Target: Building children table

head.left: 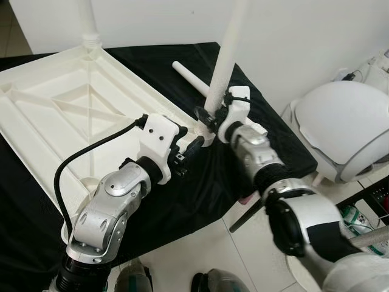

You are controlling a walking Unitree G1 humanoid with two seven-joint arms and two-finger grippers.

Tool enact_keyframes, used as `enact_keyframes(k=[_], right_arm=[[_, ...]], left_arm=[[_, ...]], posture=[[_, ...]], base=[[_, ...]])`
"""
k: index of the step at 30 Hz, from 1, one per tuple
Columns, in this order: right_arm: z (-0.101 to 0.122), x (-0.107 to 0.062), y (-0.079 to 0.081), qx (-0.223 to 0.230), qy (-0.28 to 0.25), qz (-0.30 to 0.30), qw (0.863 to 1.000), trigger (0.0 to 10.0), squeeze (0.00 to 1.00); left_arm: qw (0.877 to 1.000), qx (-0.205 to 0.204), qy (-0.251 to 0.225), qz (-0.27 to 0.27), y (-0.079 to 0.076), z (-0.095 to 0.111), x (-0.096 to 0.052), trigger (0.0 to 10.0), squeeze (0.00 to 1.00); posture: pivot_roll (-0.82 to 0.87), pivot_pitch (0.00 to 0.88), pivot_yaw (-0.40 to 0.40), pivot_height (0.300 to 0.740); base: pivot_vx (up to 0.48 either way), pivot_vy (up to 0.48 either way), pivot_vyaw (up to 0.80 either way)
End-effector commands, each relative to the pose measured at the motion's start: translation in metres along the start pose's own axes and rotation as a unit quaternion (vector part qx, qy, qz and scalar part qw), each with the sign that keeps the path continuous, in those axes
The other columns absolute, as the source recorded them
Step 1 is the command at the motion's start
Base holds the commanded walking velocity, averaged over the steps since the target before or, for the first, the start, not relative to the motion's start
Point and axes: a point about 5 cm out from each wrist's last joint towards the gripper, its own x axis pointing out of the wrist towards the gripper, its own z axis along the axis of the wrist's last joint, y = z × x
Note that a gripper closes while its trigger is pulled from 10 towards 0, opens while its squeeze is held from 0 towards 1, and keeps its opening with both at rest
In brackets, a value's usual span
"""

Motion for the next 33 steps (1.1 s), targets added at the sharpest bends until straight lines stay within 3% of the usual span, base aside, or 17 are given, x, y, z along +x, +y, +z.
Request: enact_keyframes(k=[1, 6, 11, 12, 16, 17, 28, 29, 33], right_arm=[[-0.017, -0.003, 0.002, 0.068, 0.024, -0.041, 0.997, 0.0, 0.0], [-0.019, -0.003, 0.014, 0.096, 0.024, -0.067, 0.993, 0.0, 0.0], [-0.017, -0.004, 0.009, 0.084, 0.021, -0.071, 0.994, 0.0, 0.0], [-0.013, -0.005, 0.001, 0.07, 0.013, -0.08, 0.994, 10.0, 0.41], [-0.012, -0.005, 0.0, 0.067, 0.01, -0.082, 0.994, 10.0, 0.41], [-0.01, -0.006, -0.001, 0.076, 0.002, -0.072, 0.994, 10.0, 1.0], [-0.004, -0.016, -0.017, 0.056, -0.042, -0.094, 0.993, 10.0, 1.0], [-0.006, -0.03, -0.028, 0.044, -0.064, -0.103, 0.992, 10.0, 0.0], [-0.009, -0.037, -0.032, 0.039, -0.072, -0.107, 0.991, 10.0, 0.0]], left_arm=[[1.0, -0.005, 0.003, 0.001, -0.003, -0.001, -0.001, 10.0, 0.0], [1.0, -0.013, 0.004, 0.009, -0.003, -0.002, -0.001, 10.0, 0.0], [1.0, -0.012, 0.004, 0.009, -0.003, -0.002, -0.001, 10.0, 0.0], [1.0, -0.01, 0.005, 0.011, -0.002, -0.003, -0.001, 10.0, 0.0], [1.0, -0.01, 0.005, 0.011, -0.001, -0.003, -0.001, 10.0, 0.0], [1.0, -0.01, 0.005, 0.012, -0.001, -0.003, -0.001, 10.0, 0.0], [1.0, -0.002, 0.006, 0.018, 0.002, -0.003, 0.0, 10.0, 0.0], [1.0, 0.009, 0.008, 0.027, 0.008, -0.002, 0.001, 10.0, 0.0], [0.999, 0.015, 0.008, 0.027, 0.01, -0.002, 0.002, 10.0, 0.0]], posture=[[0.04, 0.039, -0.1, 0.74], [0.04, 0.044, -0.104, 0.74], [0.04, 0.043, -0.108, 0.74], [0.03, 0.042, -0.107, 0.74], [0.03, 0.042, -0.107, 0.74], [0.03, 0.042, -0.107, 0.74], [0.03, 0.041, -0.102, 0.74], [0.02, 0.04, -0.096, 0.74], [0.02, 0.041, -0.093, 0.74]], base=[[0.0, 0.0, 0.0], [0.0, 0.0, 0.0], [0.0, 0.0, 0.0], [0.0, 0.0, 0.0], [0.0, 0.0, 0.0], [0.0, 0.0, 0.0], [0.0, 0.0, 0.0], [0.0, 0.0, 0.0], [0.0, 0.0, 0.0]])
